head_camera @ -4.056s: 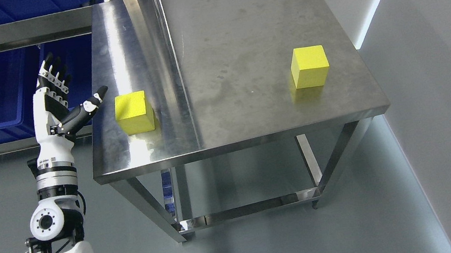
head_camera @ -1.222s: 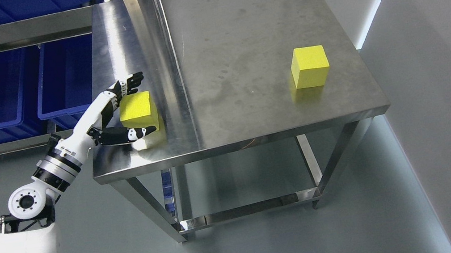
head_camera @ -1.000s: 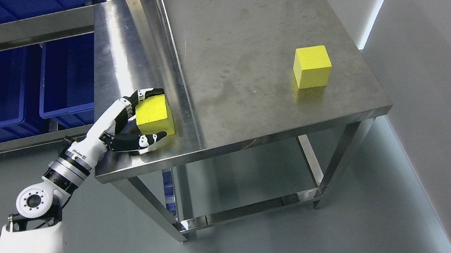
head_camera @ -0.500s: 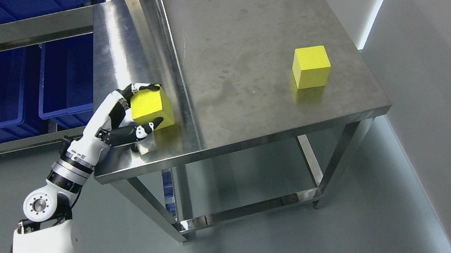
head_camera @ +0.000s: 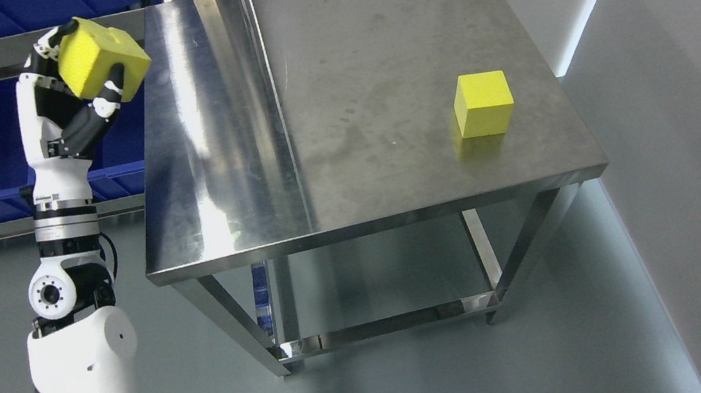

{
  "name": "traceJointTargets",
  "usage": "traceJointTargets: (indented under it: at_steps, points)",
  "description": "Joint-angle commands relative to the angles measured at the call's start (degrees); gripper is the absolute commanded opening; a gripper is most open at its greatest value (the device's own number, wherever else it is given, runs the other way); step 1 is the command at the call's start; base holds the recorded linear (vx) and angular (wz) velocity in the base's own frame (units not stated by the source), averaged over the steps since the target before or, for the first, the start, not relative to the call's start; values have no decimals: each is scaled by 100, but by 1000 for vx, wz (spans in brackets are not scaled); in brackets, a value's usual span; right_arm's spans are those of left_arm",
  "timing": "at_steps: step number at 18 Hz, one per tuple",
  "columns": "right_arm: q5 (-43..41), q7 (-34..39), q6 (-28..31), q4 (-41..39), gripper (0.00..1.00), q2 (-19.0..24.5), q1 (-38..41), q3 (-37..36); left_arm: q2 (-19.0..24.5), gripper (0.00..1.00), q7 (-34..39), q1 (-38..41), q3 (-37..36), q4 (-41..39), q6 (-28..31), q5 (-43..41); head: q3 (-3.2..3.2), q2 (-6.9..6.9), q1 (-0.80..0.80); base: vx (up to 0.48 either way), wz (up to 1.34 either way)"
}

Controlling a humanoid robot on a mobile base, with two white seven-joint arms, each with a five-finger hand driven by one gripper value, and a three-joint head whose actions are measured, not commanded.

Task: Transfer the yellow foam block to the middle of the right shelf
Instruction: 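Lift the cube up off the table with the left hand, then hold the cube raised in the left hand while turning toward the bin shelf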

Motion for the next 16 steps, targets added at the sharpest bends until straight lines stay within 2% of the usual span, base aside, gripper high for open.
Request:
traceJointTargets:
  at_steps: [1,6,9,16]
  points:
    - [0,2,4,-100,100,-100,-18,0,-172,38,595,-13,-73,-308,22,173,0,0,0,0,0]
    - [0,2,4,-100,100,-100,-18,0,-172,38,656,269,-671,-528,-83,173,-1,0,0,0,0]
    - [0,2,4,-100,100,-100,-9,0,-172,38,656,286,-689,-563,-347,174,-1,0,0,0,0]
    - [0,2,-4,-100,100,-100,-18,0,-172,38,647,646,-645,-590,-304,173,-1,0,0,0,0]
